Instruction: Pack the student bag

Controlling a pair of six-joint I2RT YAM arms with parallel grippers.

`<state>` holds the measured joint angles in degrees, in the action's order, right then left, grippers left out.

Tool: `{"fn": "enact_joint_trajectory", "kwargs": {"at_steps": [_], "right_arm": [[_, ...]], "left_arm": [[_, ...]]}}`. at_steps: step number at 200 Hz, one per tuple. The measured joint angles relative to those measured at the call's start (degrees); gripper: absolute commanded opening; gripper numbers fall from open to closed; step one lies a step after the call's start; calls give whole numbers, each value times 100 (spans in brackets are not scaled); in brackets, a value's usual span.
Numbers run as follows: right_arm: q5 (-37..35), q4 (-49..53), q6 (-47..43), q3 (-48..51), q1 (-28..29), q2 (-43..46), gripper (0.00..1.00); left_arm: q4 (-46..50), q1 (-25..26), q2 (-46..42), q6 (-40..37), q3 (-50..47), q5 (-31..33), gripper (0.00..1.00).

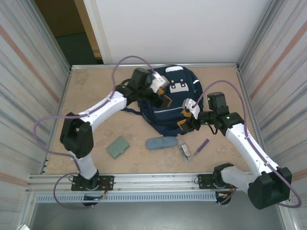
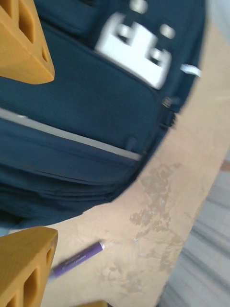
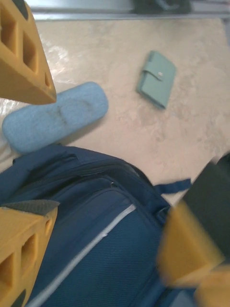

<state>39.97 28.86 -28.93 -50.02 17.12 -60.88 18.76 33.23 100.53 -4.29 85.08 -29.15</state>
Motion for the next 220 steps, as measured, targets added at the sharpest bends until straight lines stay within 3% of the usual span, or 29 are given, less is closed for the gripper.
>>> {"fn": "enact_joint_trajectory", "kwargs": {"at_steps": [25, 47, 68, 88, 97, 118, 129, 159, 168, 192, 220], "right_arm": [[-1401, -201, 2186, -190, 52, -308, 53], [-2389, -197, 3805, -654, 81, -1099, 56], [-3077, -267, 4843, -645, 210, -1620, 56], [-3292, -389, 5429, -577, 234, -2127, 55], [-3289, -474, 5591, -575, 212, -2387, 53], [-3265, -691, 5845, -608, 142, -3042, 42], [-3244, -741, 5855, -717, 85, -3377, 37], [-3397, -820, 5766, -1515, -116, -4162, 29], [-3436, -885, 5663, -1958, -190, -4555, 29], [-3480, -1344, 5412, -3147, -323, -5543, 37], [-3213, -1458, 5222, -4435, -437, -6459, 44]], "left_arm": [[118, -1010, -190, 1469, -225, 74, 77], [142, -1722, 247, 2299, -199, 219, 81], [313, -1851, 1189, 2675, 177, 254, 81], [267, -1773, 2085, 2983, 483, 7, 76], [245, -1729, 2380, 3099, 557, -39, 67], [280, -1725, 2538, 3198, 798, -2, 25], [258, -1698, 2531, 3200, 848, 46, 14], [-79, -1694, 2037, 3322, 125, 341, 0], [-149, -1718, 1714, 3477, -286, 367, 0], [-221, -1665, 905, 3950, -1220, 404, 0], [-378, -1215, 302, 4804, -1934, 640, 0]]}}
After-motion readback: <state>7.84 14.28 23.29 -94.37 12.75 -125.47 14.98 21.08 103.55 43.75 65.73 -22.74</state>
